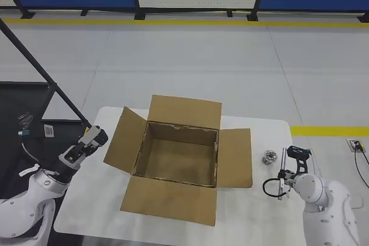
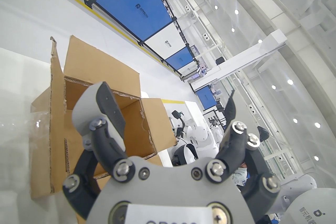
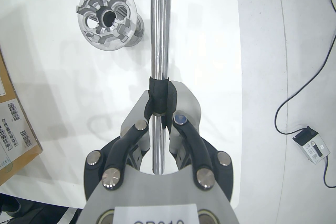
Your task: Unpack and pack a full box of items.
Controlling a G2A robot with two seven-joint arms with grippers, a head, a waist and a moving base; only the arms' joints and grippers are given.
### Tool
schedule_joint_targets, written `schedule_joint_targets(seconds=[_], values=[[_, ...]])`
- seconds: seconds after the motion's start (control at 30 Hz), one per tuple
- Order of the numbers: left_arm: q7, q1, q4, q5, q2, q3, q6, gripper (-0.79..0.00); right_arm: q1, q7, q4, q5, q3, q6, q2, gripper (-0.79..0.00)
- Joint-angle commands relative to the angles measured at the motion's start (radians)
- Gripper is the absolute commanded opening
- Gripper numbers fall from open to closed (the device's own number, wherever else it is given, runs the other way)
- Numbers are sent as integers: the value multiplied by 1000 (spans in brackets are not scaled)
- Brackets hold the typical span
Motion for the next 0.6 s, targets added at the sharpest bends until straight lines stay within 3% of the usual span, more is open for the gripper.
schedule_joint_targets(seconds=[0.0,0.17,0.27,0.37,0.57], values=[[3,4,-2,2,0,-2,1,0,15,-8,35,7,2,-13,4,-785],[10,10,-6,2,1,-3,2,0,46,-13,96,17,3,-31,13,-773],[13,13,-7,3,1,-2,5,0,54,-14,114,24,-2,-34,17,-634],[15,14,-9,3,1,-1,6,0,58,-18,125,31,-5,-34,21,-585],[18,15,-11,4,2,1,6,0,59,-21,135,43,-11,-29,29,-560]])
